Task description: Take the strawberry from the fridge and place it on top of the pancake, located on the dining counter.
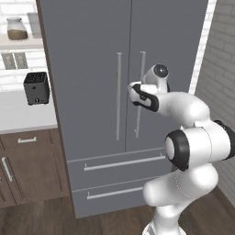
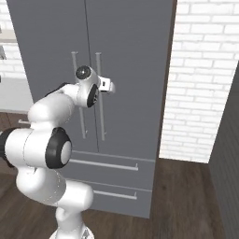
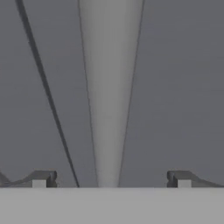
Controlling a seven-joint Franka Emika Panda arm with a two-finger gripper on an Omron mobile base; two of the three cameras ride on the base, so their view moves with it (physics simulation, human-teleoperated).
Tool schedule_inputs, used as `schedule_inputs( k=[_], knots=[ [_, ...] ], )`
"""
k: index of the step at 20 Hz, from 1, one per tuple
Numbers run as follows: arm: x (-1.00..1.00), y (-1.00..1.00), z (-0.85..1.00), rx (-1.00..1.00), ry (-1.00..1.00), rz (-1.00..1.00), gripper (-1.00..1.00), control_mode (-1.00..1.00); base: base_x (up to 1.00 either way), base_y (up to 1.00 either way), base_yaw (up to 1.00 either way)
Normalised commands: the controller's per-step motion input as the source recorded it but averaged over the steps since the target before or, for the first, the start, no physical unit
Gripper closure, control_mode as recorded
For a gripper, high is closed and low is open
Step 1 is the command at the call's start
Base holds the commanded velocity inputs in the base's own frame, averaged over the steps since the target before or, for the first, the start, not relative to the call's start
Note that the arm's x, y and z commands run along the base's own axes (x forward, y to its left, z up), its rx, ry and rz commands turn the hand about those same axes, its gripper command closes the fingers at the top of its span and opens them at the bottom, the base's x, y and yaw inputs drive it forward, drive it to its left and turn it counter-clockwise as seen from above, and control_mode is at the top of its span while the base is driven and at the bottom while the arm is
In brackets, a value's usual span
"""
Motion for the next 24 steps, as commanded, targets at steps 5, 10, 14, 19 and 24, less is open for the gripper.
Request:
schedule_inputs(
  k=[5,10,14,19,24],
  knots=[
    [0.50,0.00,0.00,0.00,0.00,-0.05,-1.00,-1.00,0.00,0.00,0.00],
    [0.49,0.00,-0.03,0.00,0.00,-0.03,-1.00,-1.00,0.00,0.00,0.00],
    [0.52,0.10,-0.18,0.00,0.00,-0.03,1.00,-1.00,0.00,0.00,0.00],
    [0.41,0.04,-0.11,-0.01,0.01,-0.02,1.00,-1.00,0.00,0.00,0.00],
    [-0.26,-0.26,-0.12,-0.02,0.09,-0.02,1.00,-1.00,0.00,0.00,0.00]
  ],
)
